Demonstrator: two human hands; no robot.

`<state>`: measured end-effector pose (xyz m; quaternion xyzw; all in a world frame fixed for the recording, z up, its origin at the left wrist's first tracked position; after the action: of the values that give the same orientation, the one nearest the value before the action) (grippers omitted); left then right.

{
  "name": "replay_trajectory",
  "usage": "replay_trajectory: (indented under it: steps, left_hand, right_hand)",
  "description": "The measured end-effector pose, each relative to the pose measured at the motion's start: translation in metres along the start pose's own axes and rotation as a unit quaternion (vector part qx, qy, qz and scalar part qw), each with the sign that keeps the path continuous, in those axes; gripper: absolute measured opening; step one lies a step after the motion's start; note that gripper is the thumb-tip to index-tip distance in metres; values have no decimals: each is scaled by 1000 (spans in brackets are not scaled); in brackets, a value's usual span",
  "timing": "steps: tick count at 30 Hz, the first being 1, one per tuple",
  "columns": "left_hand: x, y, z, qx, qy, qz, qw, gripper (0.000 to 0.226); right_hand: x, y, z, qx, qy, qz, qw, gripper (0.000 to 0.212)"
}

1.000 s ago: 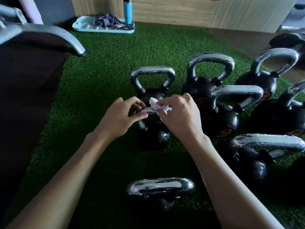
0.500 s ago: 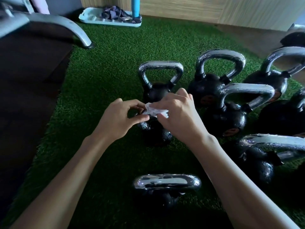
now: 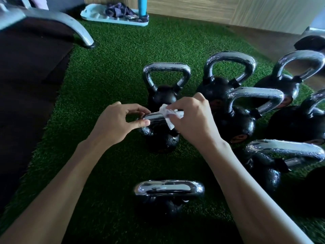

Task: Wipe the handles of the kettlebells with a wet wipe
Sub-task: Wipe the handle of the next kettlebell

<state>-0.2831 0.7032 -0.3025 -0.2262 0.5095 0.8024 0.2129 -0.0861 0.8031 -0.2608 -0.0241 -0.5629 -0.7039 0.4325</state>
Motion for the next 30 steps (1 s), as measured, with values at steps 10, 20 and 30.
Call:
replay_trajectory:
  steps: [10,20,30]
  left_hand:
    - [3,11,-19,-32,65,-11,997,29]
    - [17,14,-28,-36,71,26,997,33]
    - [1,-5,-6,-67,-25,-24,997,33]
  right_hand:
    - [0,-6,-13,-52,-20,45,997,3]
    - [-28,-19,-21,15,-204,170,964,17]
    - [-56,-18,-16,38,-333,171,926,10]
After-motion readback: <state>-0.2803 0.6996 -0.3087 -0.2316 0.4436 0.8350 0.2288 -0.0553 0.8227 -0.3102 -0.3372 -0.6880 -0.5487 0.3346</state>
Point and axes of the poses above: each hand's wrist, its own z-axis towards the middle knuckle, its own y-axis out of the back of the hand, x = y × z, the point moved 1 cm from there along z, towards the middle knuckle, and after that the axes turned 12 degrees about -y, right-handed, at the moved point
